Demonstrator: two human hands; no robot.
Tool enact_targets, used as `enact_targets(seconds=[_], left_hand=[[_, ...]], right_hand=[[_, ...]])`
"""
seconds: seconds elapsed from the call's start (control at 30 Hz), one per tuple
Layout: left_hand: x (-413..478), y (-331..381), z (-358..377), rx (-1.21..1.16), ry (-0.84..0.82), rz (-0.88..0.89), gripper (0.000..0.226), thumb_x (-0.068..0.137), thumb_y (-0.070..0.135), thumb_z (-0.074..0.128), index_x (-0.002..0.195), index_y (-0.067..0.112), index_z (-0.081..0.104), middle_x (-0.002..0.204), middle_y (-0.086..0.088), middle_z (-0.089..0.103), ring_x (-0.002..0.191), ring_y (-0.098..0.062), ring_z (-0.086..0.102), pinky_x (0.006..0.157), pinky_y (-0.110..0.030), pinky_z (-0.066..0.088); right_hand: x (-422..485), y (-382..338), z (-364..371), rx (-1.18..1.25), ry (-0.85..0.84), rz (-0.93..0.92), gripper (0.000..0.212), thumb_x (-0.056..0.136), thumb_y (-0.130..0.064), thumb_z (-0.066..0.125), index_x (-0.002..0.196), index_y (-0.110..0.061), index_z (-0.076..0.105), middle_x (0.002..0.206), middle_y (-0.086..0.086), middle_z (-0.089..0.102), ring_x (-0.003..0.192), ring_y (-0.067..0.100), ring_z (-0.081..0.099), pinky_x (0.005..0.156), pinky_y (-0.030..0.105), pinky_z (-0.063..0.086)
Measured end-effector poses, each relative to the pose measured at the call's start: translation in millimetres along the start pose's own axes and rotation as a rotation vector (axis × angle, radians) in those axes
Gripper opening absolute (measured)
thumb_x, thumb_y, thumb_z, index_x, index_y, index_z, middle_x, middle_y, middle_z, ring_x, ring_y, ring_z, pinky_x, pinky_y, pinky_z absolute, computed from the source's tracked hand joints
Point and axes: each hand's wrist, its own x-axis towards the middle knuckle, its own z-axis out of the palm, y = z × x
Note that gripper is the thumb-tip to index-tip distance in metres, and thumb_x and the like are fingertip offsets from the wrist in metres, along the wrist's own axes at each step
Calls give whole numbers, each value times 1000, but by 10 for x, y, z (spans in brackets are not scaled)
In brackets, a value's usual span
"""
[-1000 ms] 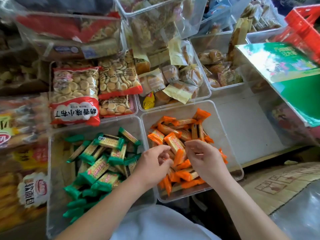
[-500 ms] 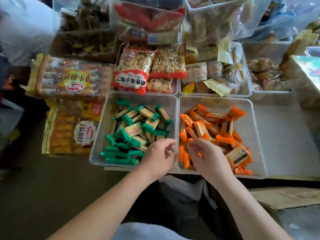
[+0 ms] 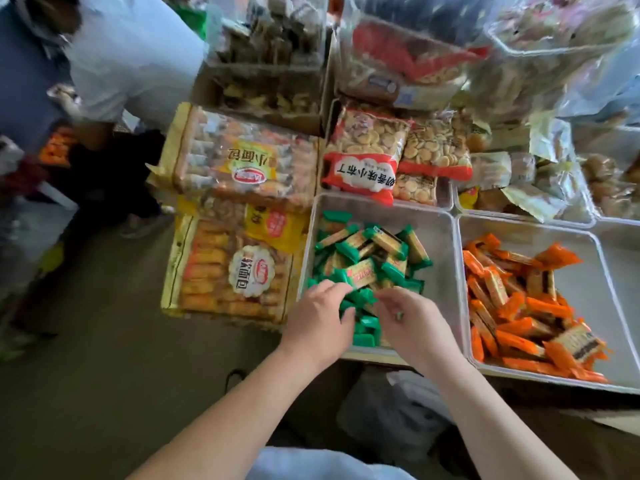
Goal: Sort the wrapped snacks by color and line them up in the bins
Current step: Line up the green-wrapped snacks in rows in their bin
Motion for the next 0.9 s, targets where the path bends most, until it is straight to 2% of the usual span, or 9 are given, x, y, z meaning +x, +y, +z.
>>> enact_targets(seconds=[0.17,0.3,0.37,0.5,0.57,0.67,0.73,0.8,0.9], left_hand=[[178,-449,-512,-18,-103,10,46,100,29,63,144,20,58,134,0,60,118,-22,61,97,-38,53],[236,-591,-740,-32,-183,9,47,101,32,62,147,24,54,140,5,55,120,-17,60,97,-39,56],[287,-580,-768,-59,-192,13,47,101,32,62,147,24,54,138,6,56,118,-16,60,95,-36,56],[492,-511,-699,-92,-184,1,47,101,29,64,147,22,53,134,3,55,106,-13,56,84,-25,47],[591,-469,-667,-118,-179,-16,49,100,26,64,148,18,52,135,1,54,110,-14,56,88,-24,46],[746,-422,-647,-111,-134,-76,49,100,21,64,147,18,54,132,-1,56,111,-19,59,92,-27,50],[823,-404,-613,-111,-94,-159,47,99,21,64,145,20,55,129,0,56,107,-19,61,93,-35,55],[863,-399,-557,-117,-63,-214,45,98,22,65,143,22,56,126,3,54,107,-18,61,94,-36,55],[935,-420,-512,-114,-41,-247,44,99,23,64,142,23,57,122,8,52,107,-13,59,93,-30,53]], right_hand=[[306,-594,378,-36,-20,102,32,100,-37,60,130,-29,69,123,-10,73,110,15,68,90,37,59],[362,-751,423,-11,-6,195,30,101,-34,61,130,-30,68,122,-11,73,103,9,68,79,23,53],[410,-781,379,8,-11,215,29,101,-32,61,129,-29,68,119,-11,73,99,7,66,79,22,52],[665,-759,254,4,-33,161,32,100,-33,61,131,-26,67,119,-10,73,107,12,67,92,32,56],[818,-751,189,-6,-37,109,34,100,-32,61,134,-24,67,126,-8,70,114,15,66,98,35,55],[1073,-692,156,-77,-72,32,34,102,-30,60,134,-23,65,132,-3,64,110,19,65,90,32,54],[1271,-626,161,-125,-112,2,34,102,-28,59,135,-21,63,135,-1,61,110,21,63,86,32,52],[1450,-538,198,-156,-142,-43,39,102,-27,58,140,-18,59,141,1,58,122,23,59,94,33,52],[1735,-491,258,-183,-164,-88,53,101,-28,59,151,-17,47,152,3,52,140,25,47,111,37,46]])
